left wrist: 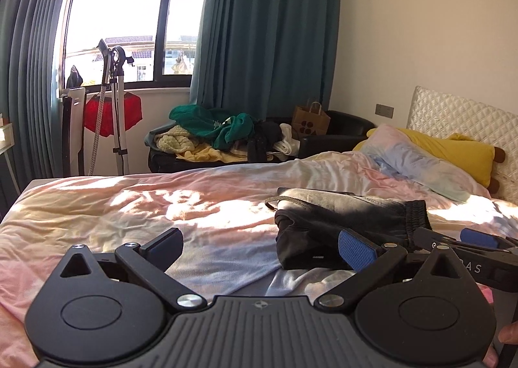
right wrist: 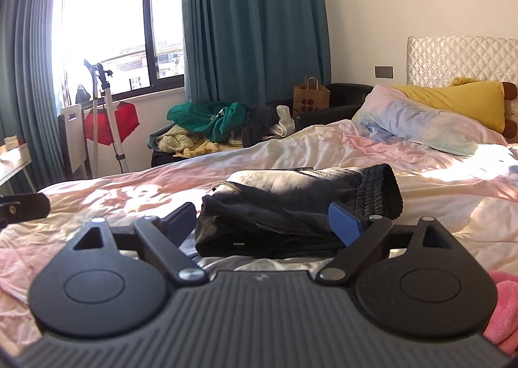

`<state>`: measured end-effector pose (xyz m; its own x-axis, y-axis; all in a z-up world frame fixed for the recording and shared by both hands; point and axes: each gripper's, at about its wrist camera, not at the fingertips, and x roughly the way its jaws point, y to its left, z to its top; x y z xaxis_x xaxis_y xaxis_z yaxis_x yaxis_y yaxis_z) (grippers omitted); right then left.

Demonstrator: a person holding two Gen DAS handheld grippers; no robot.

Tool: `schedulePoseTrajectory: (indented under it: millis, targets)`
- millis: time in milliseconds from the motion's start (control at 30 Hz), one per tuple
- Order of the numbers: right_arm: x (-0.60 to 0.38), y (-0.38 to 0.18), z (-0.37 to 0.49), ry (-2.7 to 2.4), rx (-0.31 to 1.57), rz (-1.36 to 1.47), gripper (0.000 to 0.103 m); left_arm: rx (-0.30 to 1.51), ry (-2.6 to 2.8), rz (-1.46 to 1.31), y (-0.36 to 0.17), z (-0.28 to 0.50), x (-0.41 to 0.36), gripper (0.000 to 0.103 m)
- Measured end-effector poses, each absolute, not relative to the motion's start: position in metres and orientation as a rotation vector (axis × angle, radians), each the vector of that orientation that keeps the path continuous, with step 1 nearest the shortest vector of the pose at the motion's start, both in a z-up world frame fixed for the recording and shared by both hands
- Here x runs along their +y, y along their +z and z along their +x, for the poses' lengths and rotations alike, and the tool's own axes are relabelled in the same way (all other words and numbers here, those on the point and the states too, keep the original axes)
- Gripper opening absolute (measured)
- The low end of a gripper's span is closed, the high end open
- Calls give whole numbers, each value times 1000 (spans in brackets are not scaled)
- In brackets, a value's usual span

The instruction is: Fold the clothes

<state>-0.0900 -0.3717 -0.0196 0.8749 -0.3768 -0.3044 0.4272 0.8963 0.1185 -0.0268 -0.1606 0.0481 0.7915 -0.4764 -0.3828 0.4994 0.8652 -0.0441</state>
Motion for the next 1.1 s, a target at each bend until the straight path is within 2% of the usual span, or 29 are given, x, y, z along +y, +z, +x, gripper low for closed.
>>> schedulePoseTrajectory:
  millis: [300, 1100]
  targets:
    - [-377, -48, -83, -444, 299, 199, 90, 389, -500, 102, 22, -14, -173, 103]
    - [-372, -51, -79, -470, 305, 134, 90, 412, -500, 124, 3, -12, -179, 103]
